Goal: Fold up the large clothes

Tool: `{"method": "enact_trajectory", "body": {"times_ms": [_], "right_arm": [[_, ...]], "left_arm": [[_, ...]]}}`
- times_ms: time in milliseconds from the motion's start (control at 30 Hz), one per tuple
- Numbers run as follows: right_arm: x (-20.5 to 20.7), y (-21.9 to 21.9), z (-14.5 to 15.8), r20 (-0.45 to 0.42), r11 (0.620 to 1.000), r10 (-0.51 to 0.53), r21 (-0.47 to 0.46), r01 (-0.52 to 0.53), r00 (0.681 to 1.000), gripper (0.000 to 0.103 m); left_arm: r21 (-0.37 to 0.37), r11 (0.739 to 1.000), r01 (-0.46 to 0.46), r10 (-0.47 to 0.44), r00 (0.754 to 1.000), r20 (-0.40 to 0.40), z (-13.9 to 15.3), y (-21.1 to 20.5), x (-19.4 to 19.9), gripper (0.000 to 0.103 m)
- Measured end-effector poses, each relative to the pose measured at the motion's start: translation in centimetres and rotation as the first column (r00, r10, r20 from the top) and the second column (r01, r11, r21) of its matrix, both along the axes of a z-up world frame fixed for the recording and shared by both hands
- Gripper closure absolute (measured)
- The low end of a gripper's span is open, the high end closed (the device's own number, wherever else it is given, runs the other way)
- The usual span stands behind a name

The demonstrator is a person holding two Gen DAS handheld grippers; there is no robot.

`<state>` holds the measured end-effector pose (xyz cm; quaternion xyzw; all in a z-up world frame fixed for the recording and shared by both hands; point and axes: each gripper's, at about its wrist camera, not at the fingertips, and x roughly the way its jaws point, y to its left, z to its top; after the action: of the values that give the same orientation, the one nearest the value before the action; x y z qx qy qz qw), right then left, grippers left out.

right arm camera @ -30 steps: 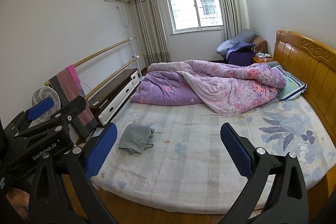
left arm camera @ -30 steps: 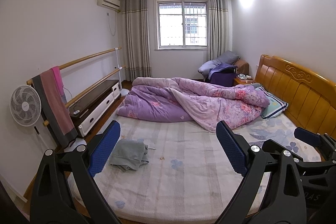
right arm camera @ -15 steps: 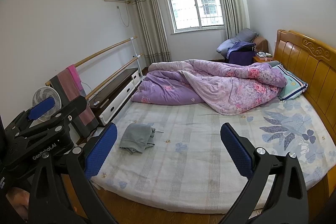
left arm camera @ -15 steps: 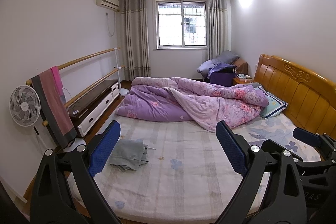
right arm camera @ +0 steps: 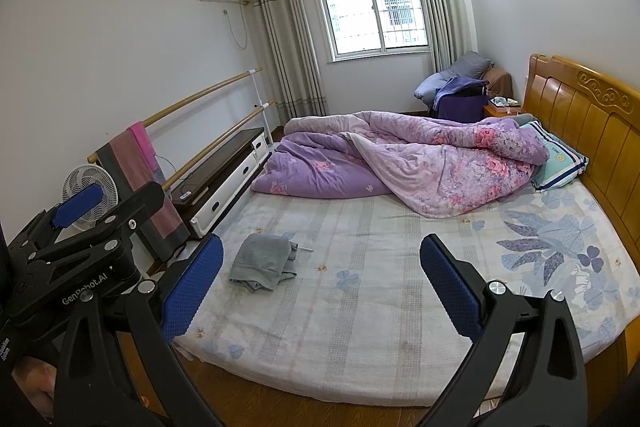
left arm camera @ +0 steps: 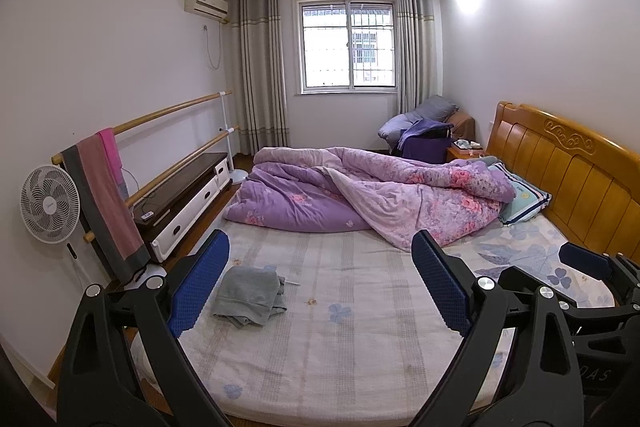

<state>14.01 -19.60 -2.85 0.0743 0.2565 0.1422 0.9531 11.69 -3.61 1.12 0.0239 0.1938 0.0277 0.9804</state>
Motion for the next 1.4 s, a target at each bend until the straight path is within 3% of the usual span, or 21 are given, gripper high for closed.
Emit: {"method": "enact_trajectory", "body": {"times_ms": [1067, 1400], "right_arm": [[0.8, 1.2, -1.3, -0.017, 1.000, -0.009, 0.000, 0.009, 1.000, 0.008], [0.8, 2.6, -1.8, -0.034, 1.000, -0.011, 0.006, 0.011, 0.999, 0.008]], "left_arm": [[0.001, 1.000, -0.001, 0.001, 1.000, -0.011, -0.8, 1.4, 0.4, 0.010], [-0.008, 1.000, 0.002, -0.003, 0.999, -0.044, -1.1, 4.1, 0.6, 0.010]]}}
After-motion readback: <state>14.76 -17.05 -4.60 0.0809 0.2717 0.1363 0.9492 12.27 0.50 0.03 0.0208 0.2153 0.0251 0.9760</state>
